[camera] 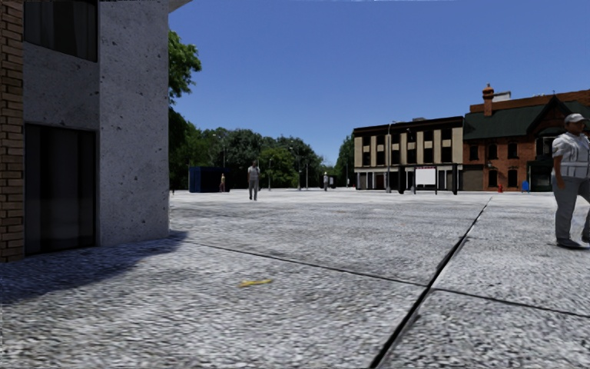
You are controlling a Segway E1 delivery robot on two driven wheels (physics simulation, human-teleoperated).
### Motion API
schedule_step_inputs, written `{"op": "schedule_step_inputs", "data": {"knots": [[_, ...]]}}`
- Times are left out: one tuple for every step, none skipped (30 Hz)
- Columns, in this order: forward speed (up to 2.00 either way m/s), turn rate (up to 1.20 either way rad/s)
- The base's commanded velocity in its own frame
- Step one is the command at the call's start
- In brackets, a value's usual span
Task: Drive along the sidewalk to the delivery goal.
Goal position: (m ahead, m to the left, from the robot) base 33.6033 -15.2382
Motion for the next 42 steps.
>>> {"op": "schedule_step_inputs", "data": {"knots": [[2.00, -0.34], [2.00, -0.34], [2.00, -0.34], [2.00, -0.34], [2.00, -0.34], [2.00, -0.34], [2.00, -0.34], [2.00, -0.34], [2.00, -0.34], [2.00, -0.34], [2.00, -0.34], [2.00, -0.34], [2.00, -0.34], [2.00, -0.34], [2.00, -0.34], [2.00, -0.34], [2.00, -0.34], [2.00, -0.34], [2.00, -0.34], [2.00, -0.34], [2.00, -0.34], [2.00, -0.34], [2.00, -0.34], [2.00, -0.34], [2.00, -0.34], [2.00, -0.34], [2.00, -0.34], [2.00, -0.34], [2.00, -0.34], [2.00, -0.34], [2.00, -0.34], [2.00, -0.34], [2.00, -0.34], [2.00, -0.34], [2.00, -0.34], [2.00, -0.34], [2.00, -0.34], [2.00, -0.34], [2.00, -0.34], [2.00, 0.00], [2.00, 0.00], [2.00, 0.00]]}}
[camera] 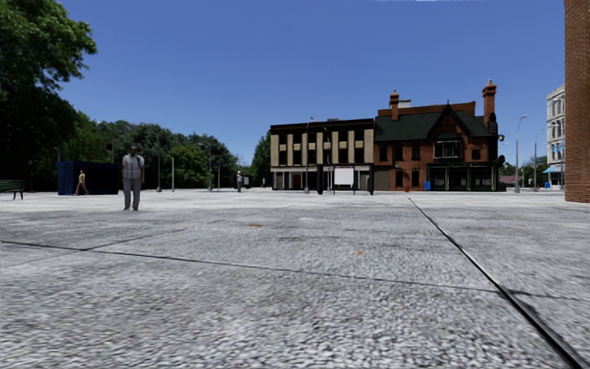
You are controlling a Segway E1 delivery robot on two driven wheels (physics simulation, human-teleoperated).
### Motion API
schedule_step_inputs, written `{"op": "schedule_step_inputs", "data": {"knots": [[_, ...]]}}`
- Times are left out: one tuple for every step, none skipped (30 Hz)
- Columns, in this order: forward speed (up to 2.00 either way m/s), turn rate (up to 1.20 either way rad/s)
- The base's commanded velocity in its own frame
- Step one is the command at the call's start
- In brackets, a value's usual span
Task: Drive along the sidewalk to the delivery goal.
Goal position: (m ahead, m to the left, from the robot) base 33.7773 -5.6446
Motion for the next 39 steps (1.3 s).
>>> {"op": "schedule_step_inputs", "data": {"knots": [[2.00, 0.00], [2.00, 0.00], [2.00, 0.00], [2.00, 0.00], [2.00, 0.00], [2.00, 0.00], [2.00, 0.00], [2.00, 0.00], [2.00, 0.00], [2.00, 0.00], [2.00, 0.00], [2.00, 0.00], [2.00, 0.00], [2.00, 0.00], [2.00, 0.00], [2.00, 0.00], [2.00, 0.00], [2.00, 0.00], [2.00, 0.00], [2.00, 0.00], [2.00, 0.00], [2.00, 0.00], [2.00, 0.00], [2.00, 0.00], [2.00, 0.00], [2.00, 0.00], [2.00, 0.00], [2.00, 0.00], [2.00, 0.14], [2.00, 0.26], [2.00, 0.26], [2.00, 0.28], [2.00, 0.29], [2.00, 0.29], [2.00, 0.29], [2.00, 0.29], [2.00, 0.29], [2.00, 0.29], [2.00, 0.29]]}}
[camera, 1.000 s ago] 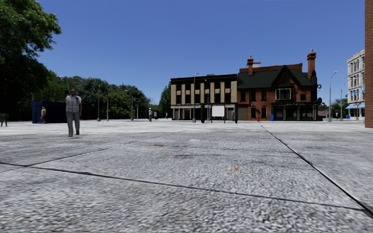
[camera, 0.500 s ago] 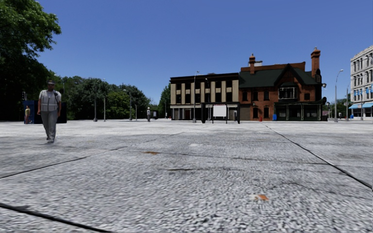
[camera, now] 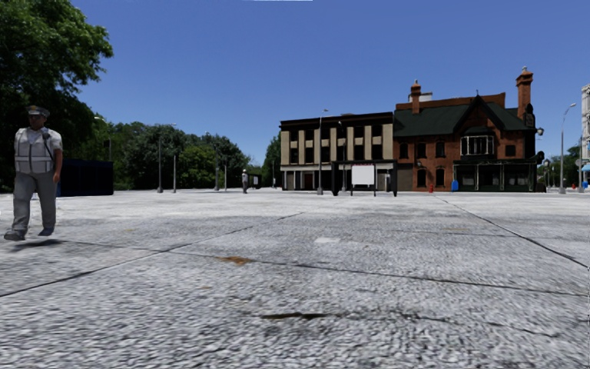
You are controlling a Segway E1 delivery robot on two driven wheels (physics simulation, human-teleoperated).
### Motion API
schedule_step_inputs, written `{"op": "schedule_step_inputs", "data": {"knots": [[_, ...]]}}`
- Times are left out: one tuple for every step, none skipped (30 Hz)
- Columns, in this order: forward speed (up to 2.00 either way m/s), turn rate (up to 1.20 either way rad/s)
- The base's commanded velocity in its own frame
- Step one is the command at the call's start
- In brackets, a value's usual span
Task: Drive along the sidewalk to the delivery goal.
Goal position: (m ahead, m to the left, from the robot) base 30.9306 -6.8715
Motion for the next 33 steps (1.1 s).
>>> {"op": "schedule_step_inputs", "data": {"knots": [[2.00, 0.29], [2.00, 0.29], [2.00, 0.29], [2.00, 0.29], [2.00, 0.29], [2.00, 0.29], [2.00, 0.29], [2.00, 0.29], [2.00, 0.29], [2.00, 0.29], [2.00, 0.29], [2.00, 0.29], [2.00, 0.29], [2.00, 0.29], [2.00, 0.29], [2.00, 0.29], [2.00, 0.29], [2.00, 0.30], [2.00, 0.30], [2.00, 0.32], [2.00, 0.34], [2.00, 0.34], [2.00, 0.37], [2.00, 0.38], [2.00, 0.39], [2.00, 0.39], [2.00, 0.40], [2.00, 0.40], [2.00, 0.41], [2.00, 0.41], [2.00, 0.41], [2.00, 0.41], [2.00, 0.41]]}}
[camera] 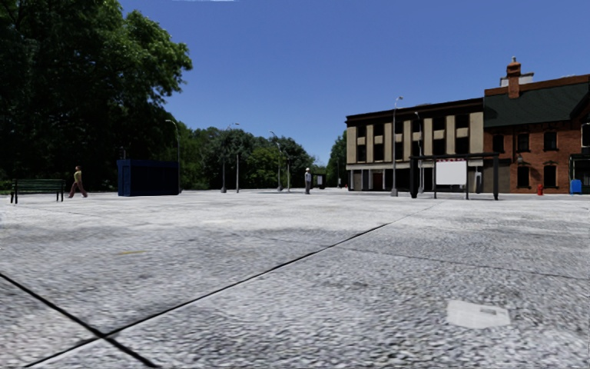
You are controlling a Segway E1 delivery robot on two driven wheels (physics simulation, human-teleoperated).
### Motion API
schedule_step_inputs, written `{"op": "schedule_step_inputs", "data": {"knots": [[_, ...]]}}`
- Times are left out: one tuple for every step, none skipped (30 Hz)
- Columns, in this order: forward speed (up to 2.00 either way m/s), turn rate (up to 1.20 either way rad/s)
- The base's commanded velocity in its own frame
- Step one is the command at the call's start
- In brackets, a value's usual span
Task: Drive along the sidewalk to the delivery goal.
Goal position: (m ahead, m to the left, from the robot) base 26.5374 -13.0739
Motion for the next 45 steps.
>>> {"op": "schedule_step_inputs", "data": {"knots": [[2.00, 0.41], [2.00, 0.41], [2.00, 0.41], [2.00, 0.41], [2.00, 0.41], [2.00, 0.41], [2.00, 0.41], [2.00, 0.41], [2.00, 0.41], [2.00, 0.41], [2.00, 0.41], [2.00, 0.41], [2.00, 0.41], [2.00, 0.41], [2.00, 0.41], [2.00, 0.41], [2.00, 0.41], [2.00, 0.40], [2.00, 0.40], [2.00, 0.35], [2.00, 0.32], [2.00, 0.30], [2.00, 0.30], [2.00, 0.29], [2.00, 0.21], [2.00, 0.12], [2.00, 0.12], [2.00, 0.00], [2.00, 0.00], [2.00, 0.00], [2.00, 0.00], [2.00, 0.00], [2.00, 0.00], [2.00, 0.00], [2.00, 0.00], [2.00, 0.00], [2.00, 0.00], [2.00, 0.00], [2.00, 0.00], [2.00, 0.00], [2.00, 0.00], [2.00, 0.00], [2.00, 0.00], [2.00, 0.00], [2.00, 0.00]]}}
